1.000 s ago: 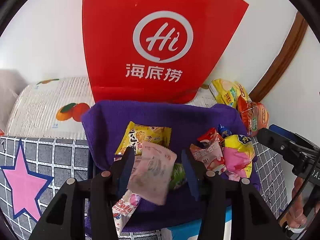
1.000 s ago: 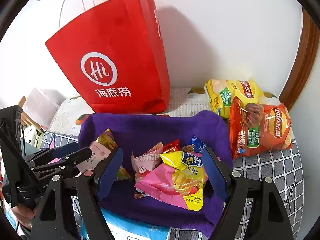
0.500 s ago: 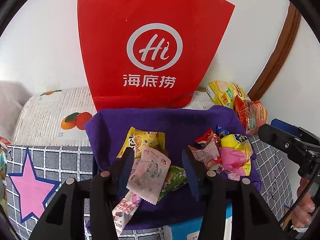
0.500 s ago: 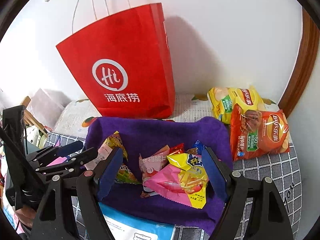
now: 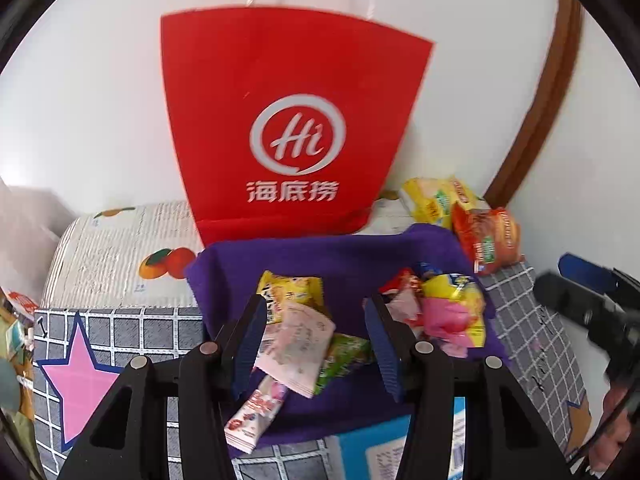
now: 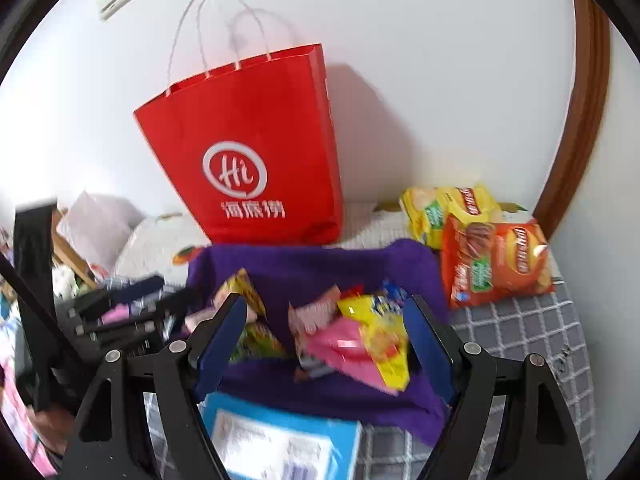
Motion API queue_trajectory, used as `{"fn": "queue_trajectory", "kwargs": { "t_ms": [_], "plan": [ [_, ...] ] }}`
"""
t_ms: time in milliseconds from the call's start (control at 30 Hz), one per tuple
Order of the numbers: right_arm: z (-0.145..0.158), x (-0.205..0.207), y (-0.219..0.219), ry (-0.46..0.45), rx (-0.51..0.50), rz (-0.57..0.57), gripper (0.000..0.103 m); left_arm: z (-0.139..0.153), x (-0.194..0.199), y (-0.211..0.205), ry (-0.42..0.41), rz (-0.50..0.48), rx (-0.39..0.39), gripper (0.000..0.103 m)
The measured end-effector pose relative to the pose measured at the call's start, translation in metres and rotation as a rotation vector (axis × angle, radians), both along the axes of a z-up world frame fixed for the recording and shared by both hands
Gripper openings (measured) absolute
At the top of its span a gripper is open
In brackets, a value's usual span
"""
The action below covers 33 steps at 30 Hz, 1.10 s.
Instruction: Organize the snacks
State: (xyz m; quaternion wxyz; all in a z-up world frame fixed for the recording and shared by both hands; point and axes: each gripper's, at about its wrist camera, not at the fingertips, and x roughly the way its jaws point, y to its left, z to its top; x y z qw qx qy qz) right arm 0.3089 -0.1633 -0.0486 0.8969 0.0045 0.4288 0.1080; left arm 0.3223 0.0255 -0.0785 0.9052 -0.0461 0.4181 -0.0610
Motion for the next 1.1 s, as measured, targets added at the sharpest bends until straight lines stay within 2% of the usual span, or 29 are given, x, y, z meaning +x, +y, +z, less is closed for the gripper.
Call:
{"fn": "queue_trajectory", "kwargs": {
  "t_ms": [200,300,367,433,567,733,833,933,1100],
  "plan": [
    [0.017,-0.052,-0.013,-0.015,-0.030,-0.099,0.080,0.025,-0.029,-0.013,-0.041,-0.035,0.008,0.050],
    [0.024,-0.082,-0.019,-0.031,0.007,-0.119,0.080,0.035,-0.057,-0.011,-0.040,-0.033,-0.005,0.050],
    [0.027,-0.101,-0.021,-0.039,0.034,-0.130,0.081,0.039,-0.076,-0.008,-0.048,-0.030,-0.001,0.055],
    [0.028,-0.118,-0.020,-0.048,0.037,-0.141,0.085,0.043,-0.098,-0.005,-0.056,-0.029,-0.005,0.064],
    [0.027,-0.157,-0.016,-0.081,-0.022,-0.166,0.091,0.050,-0.138,0.000,-0.078,-0.002,-0.009,0.067],
    [0.025,-0.193,-0.020,-0.057,-0.025,-0.186,0.092,0.062,-0.182,0.000,-0.126,0.014,-0.027,0.082],
    [0.027,-0.218,-0.024,-0.059,-0.029,-0.200,0.096,0.066,-0.208,-0.006,-0.152,0.023,-0.006,0.091],
    [0.031,-0.238,-0.027,-0.076,-0.038,-0.213,0.097,0.070,-0.231,-0.013,-0.172,0.045,0.033,0.095],
    [0.044,-0.272,-0.026,-0.115,-0.064,-0.224,0.100,0.077,-0.261,-0.021,-0.194,0.042,0.019,0.096]
  ]
}}
